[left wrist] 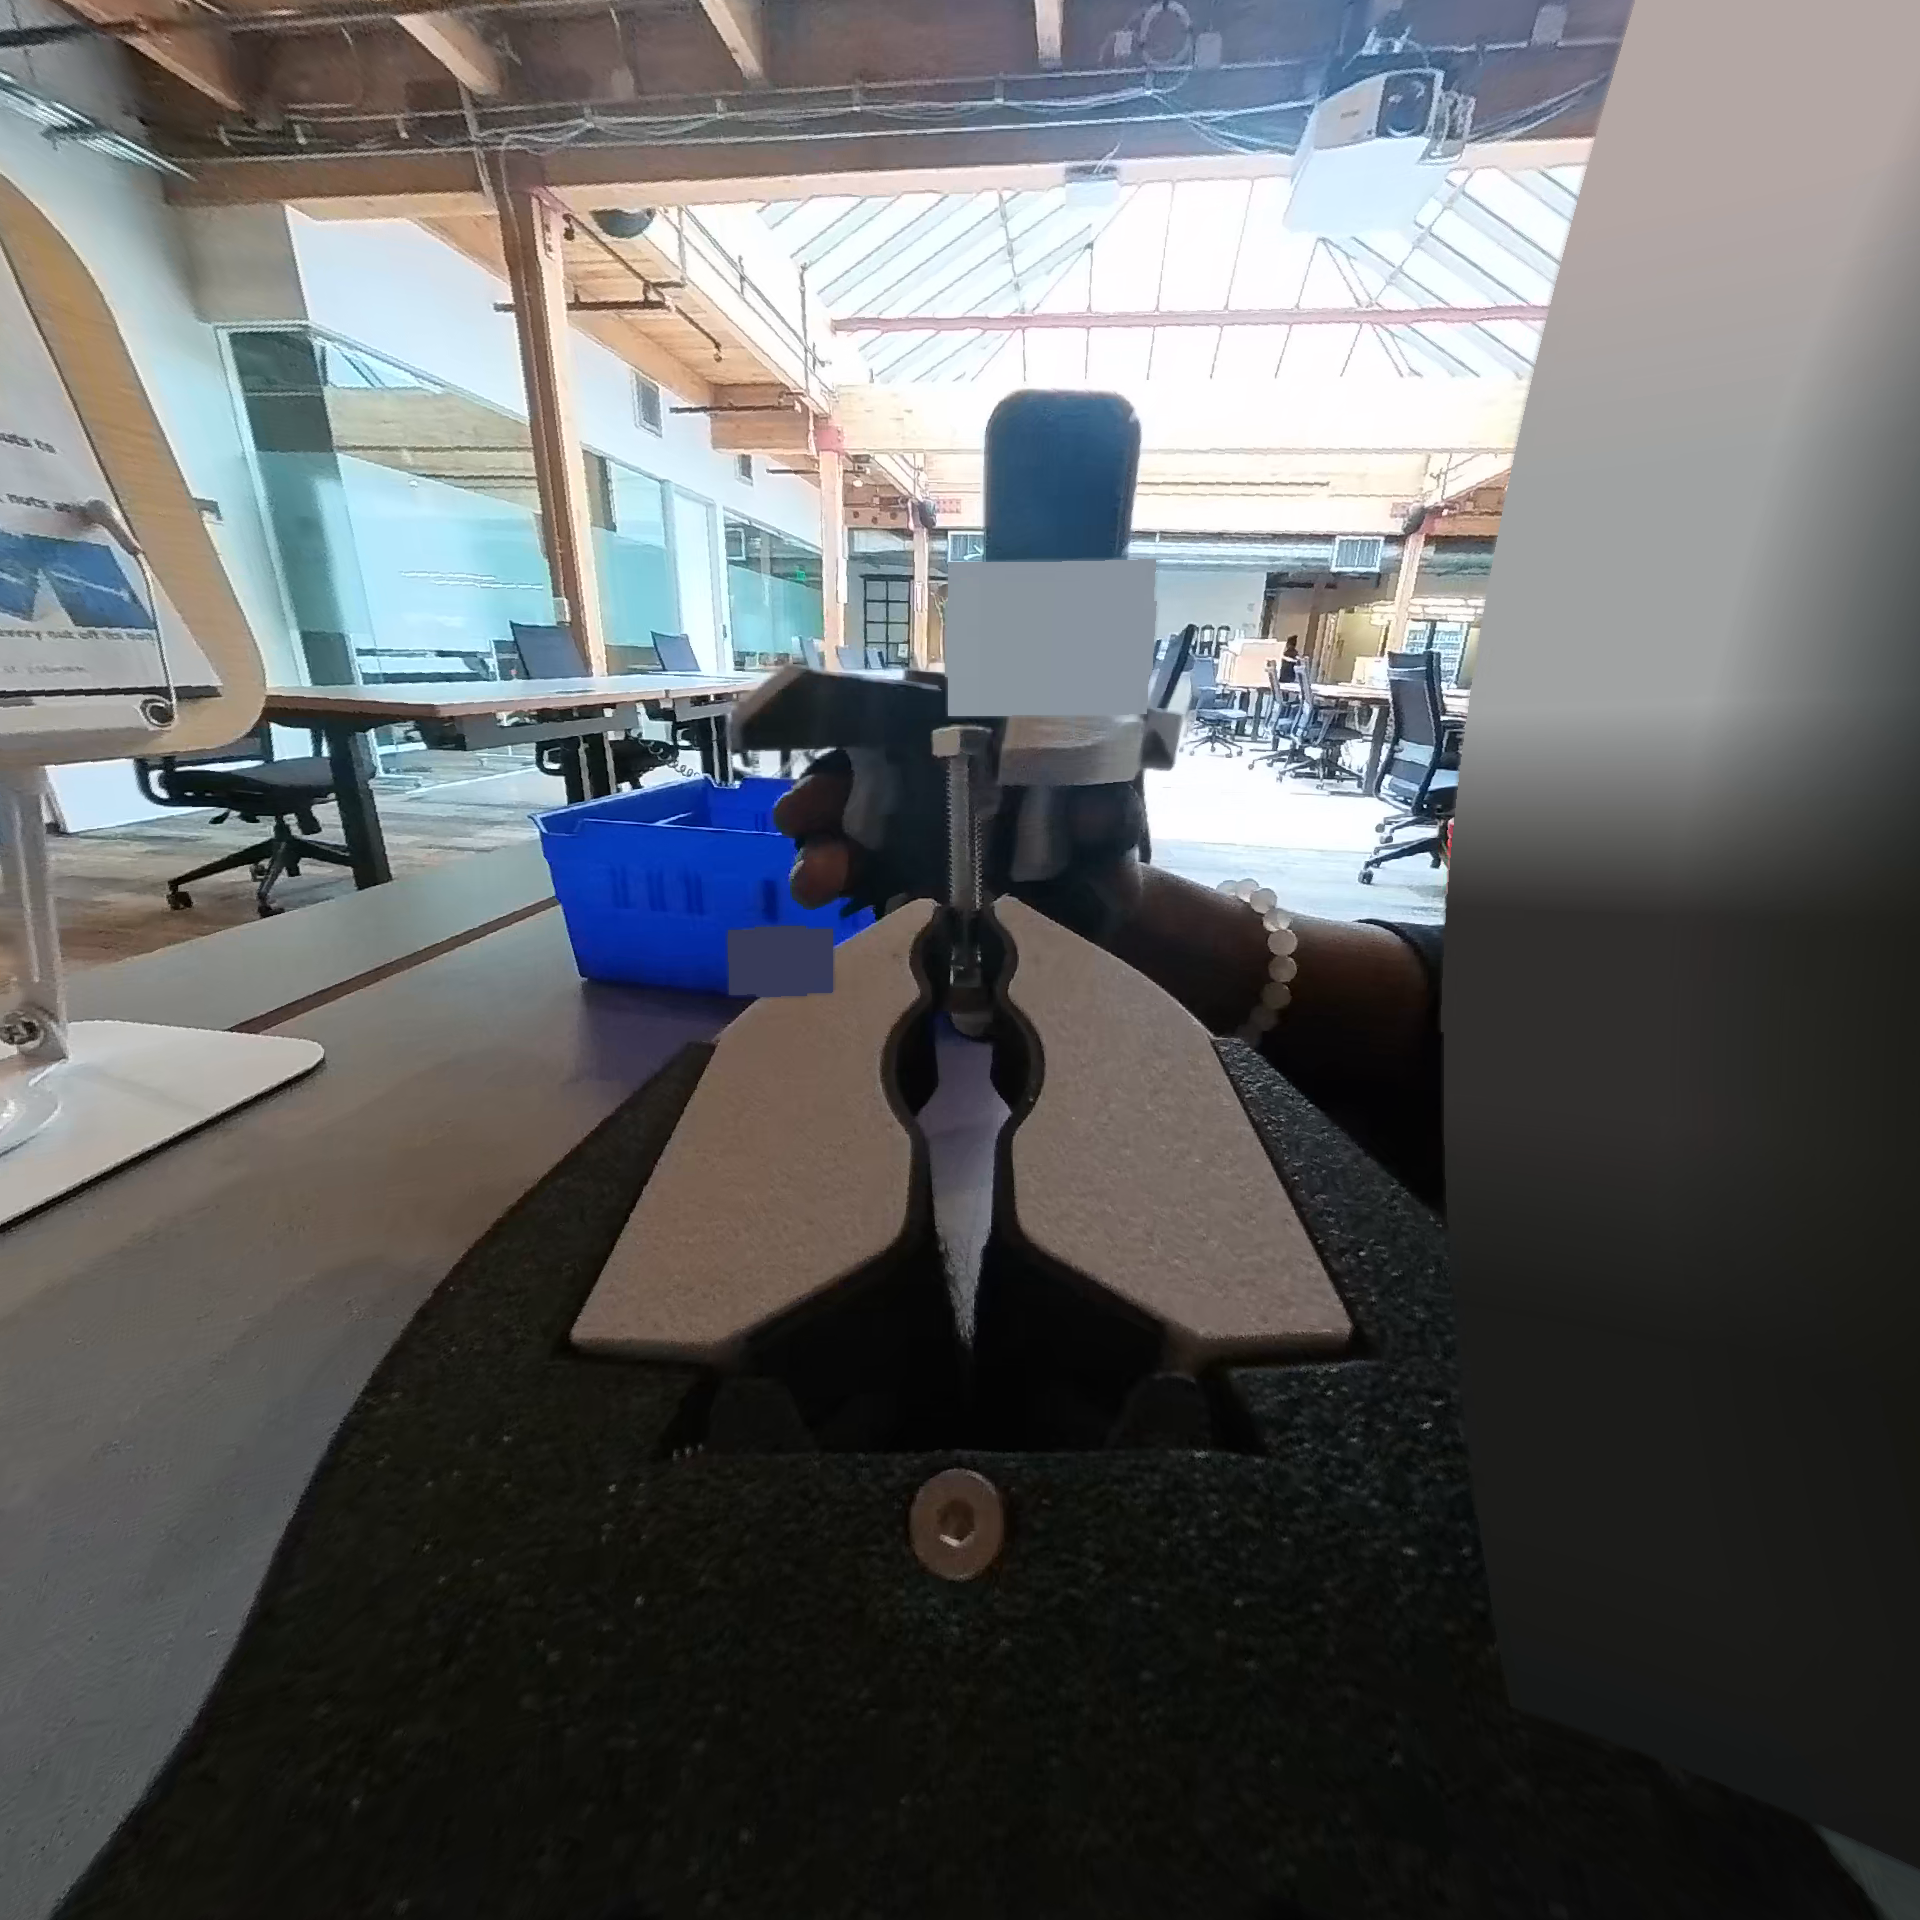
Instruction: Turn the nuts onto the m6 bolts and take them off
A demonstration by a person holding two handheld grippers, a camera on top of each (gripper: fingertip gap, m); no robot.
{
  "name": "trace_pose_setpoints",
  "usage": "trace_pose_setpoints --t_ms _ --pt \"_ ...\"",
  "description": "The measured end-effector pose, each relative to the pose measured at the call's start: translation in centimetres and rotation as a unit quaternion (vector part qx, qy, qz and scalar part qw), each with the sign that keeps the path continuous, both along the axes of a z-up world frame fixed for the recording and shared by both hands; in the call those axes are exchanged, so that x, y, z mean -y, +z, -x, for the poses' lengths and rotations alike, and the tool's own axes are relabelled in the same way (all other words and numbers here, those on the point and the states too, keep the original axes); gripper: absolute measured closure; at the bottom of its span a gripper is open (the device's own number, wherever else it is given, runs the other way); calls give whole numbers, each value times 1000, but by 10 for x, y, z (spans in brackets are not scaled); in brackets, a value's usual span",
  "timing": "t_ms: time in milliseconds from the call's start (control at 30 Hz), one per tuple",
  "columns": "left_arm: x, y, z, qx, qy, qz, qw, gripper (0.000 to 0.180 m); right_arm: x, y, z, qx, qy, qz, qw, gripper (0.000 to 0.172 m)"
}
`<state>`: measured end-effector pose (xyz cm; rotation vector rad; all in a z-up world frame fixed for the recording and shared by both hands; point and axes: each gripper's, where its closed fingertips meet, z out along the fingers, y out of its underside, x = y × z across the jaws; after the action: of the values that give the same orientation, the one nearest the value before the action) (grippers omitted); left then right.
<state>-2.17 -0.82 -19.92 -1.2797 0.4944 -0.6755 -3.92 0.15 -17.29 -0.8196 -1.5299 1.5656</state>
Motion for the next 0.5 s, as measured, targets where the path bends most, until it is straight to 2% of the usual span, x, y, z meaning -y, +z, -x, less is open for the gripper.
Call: trace_pose_setpoints --t_ms 67,100,167,300,433,500 --pt "-1 1 3 5 4 0 1000 176 -3 0 -3 3 10 9 1000 136" --pt "0 2 4 9 3 -2 1000 176 -5 1 -3 2 8 13 1000 145" --pt "0 3 5 11 4 -4 1000 176 -5 3 -4 -6 7 11 1000 144" --pt "0 0 1 2 0 0 1000 176 3 4 -3 -6 16 14 1000 126" --pt "0 2 3 6 4 -2 1000 176 -4 3 -4 -5 10 16 1000 143" --pt "0 3 5 11 4 -3 1000 176 -8 6 -5 -11 8 25 1000 143"
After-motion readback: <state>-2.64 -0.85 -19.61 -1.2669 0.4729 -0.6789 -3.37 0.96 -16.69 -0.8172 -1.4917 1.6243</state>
